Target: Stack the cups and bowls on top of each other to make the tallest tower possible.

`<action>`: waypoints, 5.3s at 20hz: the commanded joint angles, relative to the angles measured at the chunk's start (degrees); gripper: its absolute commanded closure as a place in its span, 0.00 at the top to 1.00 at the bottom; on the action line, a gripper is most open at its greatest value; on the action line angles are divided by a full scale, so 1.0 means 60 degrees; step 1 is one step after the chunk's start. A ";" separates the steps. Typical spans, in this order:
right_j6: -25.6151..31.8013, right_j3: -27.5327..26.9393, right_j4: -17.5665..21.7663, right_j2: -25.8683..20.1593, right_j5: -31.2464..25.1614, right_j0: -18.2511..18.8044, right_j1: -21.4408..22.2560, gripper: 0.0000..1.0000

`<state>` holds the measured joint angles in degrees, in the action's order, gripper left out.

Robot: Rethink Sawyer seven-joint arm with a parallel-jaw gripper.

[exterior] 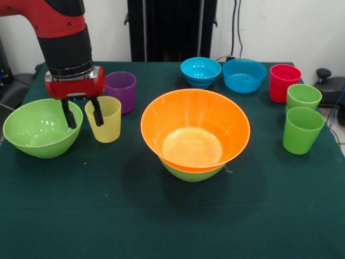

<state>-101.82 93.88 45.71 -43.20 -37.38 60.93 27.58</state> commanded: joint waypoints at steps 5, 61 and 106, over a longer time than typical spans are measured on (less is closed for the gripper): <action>0.3331 -0.0786 0.0888 0.0040 -0.0593 -0.0173 -0.0351 1.00; 0.1477 -0.0837 0.2045 0.0719 0.0845 -0.0120 -0.0870 0.00; 0.0699 -0.0087 0.1758 0.0774 0.1017 -0.0291 -0.0170 1.00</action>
<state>-101.80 92.81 51.52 -42.27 -34.94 62.64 28.72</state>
